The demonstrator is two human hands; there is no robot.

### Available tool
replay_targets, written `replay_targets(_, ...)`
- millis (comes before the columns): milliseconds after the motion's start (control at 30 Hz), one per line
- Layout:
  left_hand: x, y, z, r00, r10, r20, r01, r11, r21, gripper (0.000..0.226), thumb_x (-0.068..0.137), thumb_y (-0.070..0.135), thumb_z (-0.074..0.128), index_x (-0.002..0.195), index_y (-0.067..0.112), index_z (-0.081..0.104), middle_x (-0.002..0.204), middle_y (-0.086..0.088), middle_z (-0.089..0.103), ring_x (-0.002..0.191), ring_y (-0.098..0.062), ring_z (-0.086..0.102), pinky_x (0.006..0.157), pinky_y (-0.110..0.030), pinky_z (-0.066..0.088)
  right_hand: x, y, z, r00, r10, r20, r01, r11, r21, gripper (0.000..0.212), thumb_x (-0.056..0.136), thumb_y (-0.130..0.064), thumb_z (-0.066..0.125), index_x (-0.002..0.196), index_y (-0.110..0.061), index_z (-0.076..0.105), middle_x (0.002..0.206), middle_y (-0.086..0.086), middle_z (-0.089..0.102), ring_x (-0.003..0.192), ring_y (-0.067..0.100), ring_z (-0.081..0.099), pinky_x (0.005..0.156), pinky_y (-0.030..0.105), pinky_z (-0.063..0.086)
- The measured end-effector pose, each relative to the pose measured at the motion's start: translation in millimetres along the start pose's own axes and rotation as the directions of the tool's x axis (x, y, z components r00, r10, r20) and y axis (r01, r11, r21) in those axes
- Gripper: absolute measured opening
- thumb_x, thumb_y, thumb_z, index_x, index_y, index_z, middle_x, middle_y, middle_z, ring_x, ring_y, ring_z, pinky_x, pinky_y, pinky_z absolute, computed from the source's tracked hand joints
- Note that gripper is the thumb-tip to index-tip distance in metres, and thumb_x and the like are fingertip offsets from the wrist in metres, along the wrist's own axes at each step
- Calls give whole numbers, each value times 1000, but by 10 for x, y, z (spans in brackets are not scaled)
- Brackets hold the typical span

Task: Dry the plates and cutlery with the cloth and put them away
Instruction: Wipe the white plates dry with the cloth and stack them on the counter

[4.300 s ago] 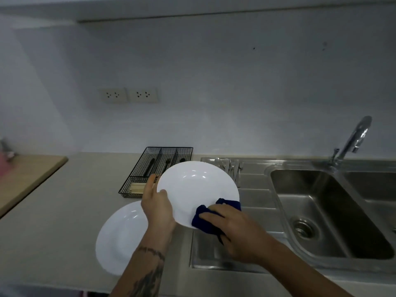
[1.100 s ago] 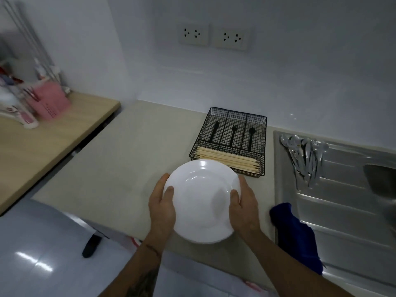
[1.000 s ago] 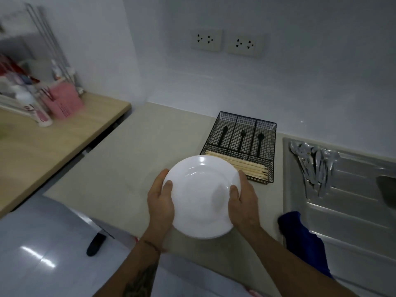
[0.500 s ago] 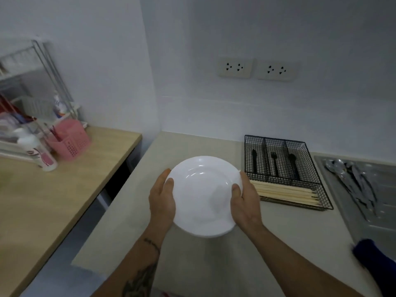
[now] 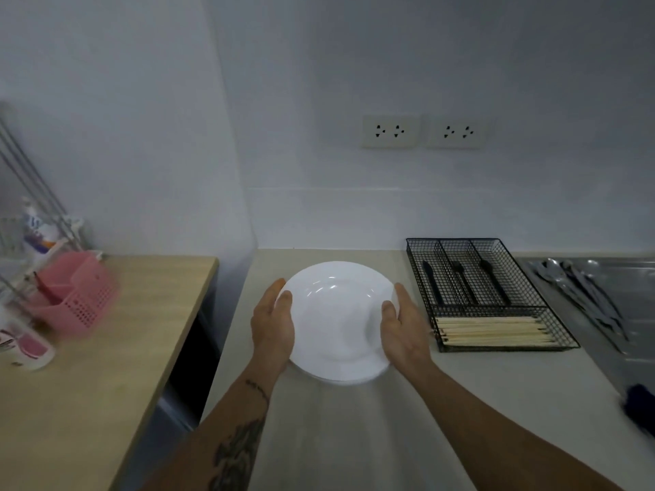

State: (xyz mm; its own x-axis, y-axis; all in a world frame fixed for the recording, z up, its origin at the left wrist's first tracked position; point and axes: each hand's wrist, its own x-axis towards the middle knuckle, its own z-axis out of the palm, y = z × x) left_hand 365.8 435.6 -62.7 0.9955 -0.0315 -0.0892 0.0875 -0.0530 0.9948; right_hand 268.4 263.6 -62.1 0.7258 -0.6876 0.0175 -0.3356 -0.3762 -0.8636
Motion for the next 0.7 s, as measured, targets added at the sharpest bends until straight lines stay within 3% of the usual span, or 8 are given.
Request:
replay_targets(100,222,-14,75,1000,3,7,-3,999,52,38,100,29,48,137,24,57,132,6,58,117,-19,54,97,-32,42,186,-15,113,1000,26,-4,-26,1000,-11,52,99,-30,39,149,-20,30,141,11,46,130,27,43,109,43,34)
replay_targets(267,656,-145,264,1000,-6,28,3,991,135,36,101,33,47,134,25,58,132,2,61,117,-23,57,104,-45,48,567,39,333,995,104,8,-104,994,-16,51,100,-28,39,149,-22,27,143,10,42,131,28,40,109,43,32)
replay_targets(467,1046,-347,491,999,-3,33,-3,983,183,36,102,31,47,135,21,58,130,0,61,114,-23,58,97,-36,47,958,174,554,986,166,17,-165,986,-39,53,100,-29,40,150,-24,25,141,11,44,129,30,42,109,45,34)
replay_targets(700,1379,-539,673,999,-14,29,9,981,192,36,103,26,48,136,17,57,132,-3,61,117,-24,57,102,-36,46,1305,293,741,982,190,9,-189,979,-81,54,100,-28,40,151,-25,23,142,9,41,130,30,41,107,43,32)
